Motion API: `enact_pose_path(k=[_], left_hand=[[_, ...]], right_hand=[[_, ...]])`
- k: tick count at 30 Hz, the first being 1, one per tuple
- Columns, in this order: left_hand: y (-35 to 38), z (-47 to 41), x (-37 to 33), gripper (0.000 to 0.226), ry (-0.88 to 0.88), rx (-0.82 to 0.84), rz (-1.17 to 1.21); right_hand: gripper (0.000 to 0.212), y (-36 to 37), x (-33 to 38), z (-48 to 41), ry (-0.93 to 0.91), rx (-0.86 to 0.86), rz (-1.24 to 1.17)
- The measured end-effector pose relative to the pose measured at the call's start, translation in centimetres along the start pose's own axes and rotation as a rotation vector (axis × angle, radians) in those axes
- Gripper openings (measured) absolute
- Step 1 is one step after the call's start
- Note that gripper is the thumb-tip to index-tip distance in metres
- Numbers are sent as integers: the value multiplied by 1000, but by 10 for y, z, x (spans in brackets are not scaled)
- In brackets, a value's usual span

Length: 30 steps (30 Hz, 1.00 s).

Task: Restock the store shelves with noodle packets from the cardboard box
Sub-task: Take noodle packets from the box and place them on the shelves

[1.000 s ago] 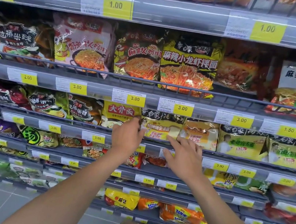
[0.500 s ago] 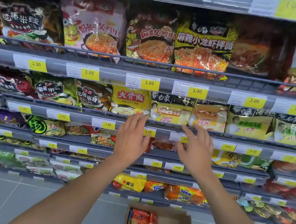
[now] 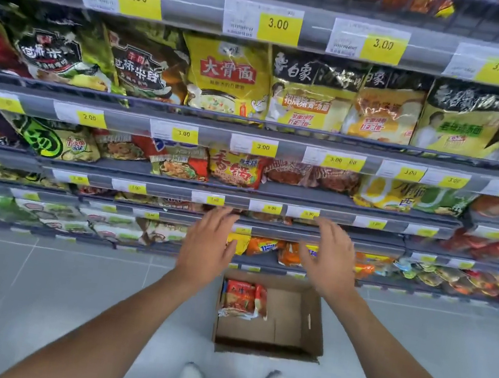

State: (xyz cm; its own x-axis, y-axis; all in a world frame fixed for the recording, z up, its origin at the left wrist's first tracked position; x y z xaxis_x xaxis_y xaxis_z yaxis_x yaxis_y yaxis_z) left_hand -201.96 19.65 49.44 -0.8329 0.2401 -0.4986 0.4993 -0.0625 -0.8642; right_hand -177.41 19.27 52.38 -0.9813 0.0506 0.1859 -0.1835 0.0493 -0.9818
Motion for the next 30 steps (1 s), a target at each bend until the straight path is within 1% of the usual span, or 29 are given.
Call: enact_pose_path(k=[3,5,9,14,17,21,25,26,27,28,29,30], left_hand=[[46,18,17,47,-13,70,12],[76,28,25,47,-36,129,-2],[147,48,49,49,-144,253,-23],[247,72,87,49,-307,350,36],[308,74,111,54,-395,390,62],[400,67,150,63,-561,459,163],[492,66,184,50,-699,534,267],[520,68,201,51,-738,537,275],[560,76,231,56,-786,528,281],[598,83,259,64,-842,519,285],[627,88,280,70,-895,511,300],[642,90,288,70,-946,519,310]], right_hand=[[55,44,-21,14,48,104,-4],[57,78,-37,24,79,203,-4],[53,156,-74,39,126,402,29],[59,267,-122,67,216,621,31],[58,332,-148,77,273,689,-36],[46,433,-182,86,371,796,-148],[48,547,-203,88,454,863,-208],[49,575,-208,90,499,891,-227],[49,600,-211,93,548,922,-281],[45,627,-213,97,581,941,-322],[37,644,-212,99,593,948,-342],[25,663,-212,101,599,946,-341]])
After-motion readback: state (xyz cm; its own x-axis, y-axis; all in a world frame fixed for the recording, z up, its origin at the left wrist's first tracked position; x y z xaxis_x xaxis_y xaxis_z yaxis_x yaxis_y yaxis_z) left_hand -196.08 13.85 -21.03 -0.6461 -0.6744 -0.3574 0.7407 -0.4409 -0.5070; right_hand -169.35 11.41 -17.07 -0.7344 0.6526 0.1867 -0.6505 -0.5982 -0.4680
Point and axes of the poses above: each hand's wrist, its own z-axis away from the middle knuckle, its own y-axis out of the palm, x = y × z, the point moved 9 cm from there along -z, towards the middle knuckle, and after that the axes turned 9 degrees about z, right-handed, at the moved point
